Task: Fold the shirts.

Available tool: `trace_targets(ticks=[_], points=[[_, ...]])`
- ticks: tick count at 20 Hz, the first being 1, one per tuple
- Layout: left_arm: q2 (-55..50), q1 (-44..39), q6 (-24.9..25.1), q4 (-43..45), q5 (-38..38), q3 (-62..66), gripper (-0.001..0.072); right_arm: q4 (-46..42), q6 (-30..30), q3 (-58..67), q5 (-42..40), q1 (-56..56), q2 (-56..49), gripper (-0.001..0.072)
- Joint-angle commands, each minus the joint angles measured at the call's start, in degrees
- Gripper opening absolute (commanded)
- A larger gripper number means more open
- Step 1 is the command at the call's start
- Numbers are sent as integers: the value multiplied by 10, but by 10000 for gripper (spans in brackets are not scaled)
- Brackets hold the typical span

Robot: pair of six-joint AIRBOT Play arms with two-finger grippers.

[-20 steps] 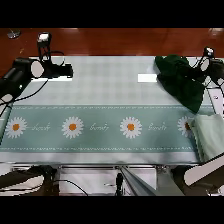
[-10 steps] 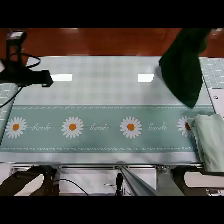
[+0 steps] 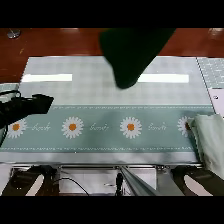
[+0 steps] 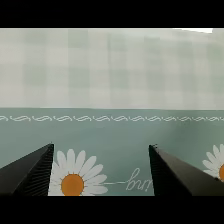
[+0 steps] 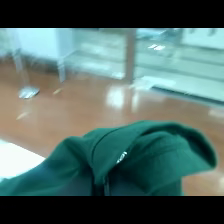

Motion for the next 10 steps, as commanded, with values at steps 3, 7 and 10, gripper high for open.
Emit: trace_targets(ticks=[3,7,10], points=[[17,-1,-5,-19,19,-17,701,21,8,-89,101,80,20,23],[17,-1,-5,-19,19,-18,701,28,52,-289,-7,224,17,23],[12,-1,-4,-19,19,-18,701,35,111,-429,-170,339,-39,24]])
